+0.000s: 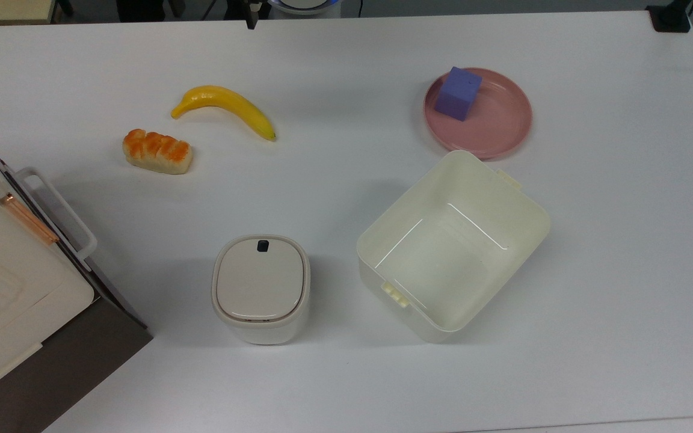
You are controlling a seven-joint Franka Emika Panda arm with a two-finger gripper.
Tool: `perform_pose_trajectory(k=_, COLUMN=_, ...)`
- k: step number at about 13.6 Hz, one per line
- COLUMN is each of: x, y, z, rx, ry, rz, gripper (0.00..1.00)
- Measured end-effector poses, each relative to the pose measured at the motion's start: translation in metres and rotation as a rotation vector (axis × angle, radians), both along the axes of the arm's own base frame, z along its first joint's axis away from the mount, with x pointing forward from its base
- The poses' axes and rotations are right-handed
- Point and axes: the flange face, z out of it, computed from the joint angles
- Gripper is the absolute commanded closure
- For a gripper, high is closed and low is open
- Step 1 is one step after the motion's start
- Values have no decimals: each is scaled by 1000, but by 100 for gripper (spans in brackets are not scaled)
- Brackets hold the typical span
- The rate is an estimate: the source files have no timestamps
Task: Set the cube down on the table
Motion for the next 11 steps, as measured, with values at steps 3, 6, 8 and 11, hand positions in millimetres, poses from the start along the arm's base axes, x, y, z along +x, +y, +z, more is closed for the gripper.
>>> perform_pose_trajectory(k=3, x=0, y=-2, z=0, rx=3, ry=1, rz=-48, gripper=0)
perform_pose_trajectory(k=6, x=0, y=-3, z=-1, rx=4, ry=2, rz=-74, gripper=0)
perform_pose_trajectory(k=8, x=0, y=-3, z=-1, rx=4, ry=2, rz=-77, gripper=0)
perform_pose_trajectory(k=11, x=0, y=-3, z=-1, rx=4, ry=3, rz=-79, gripper=0)
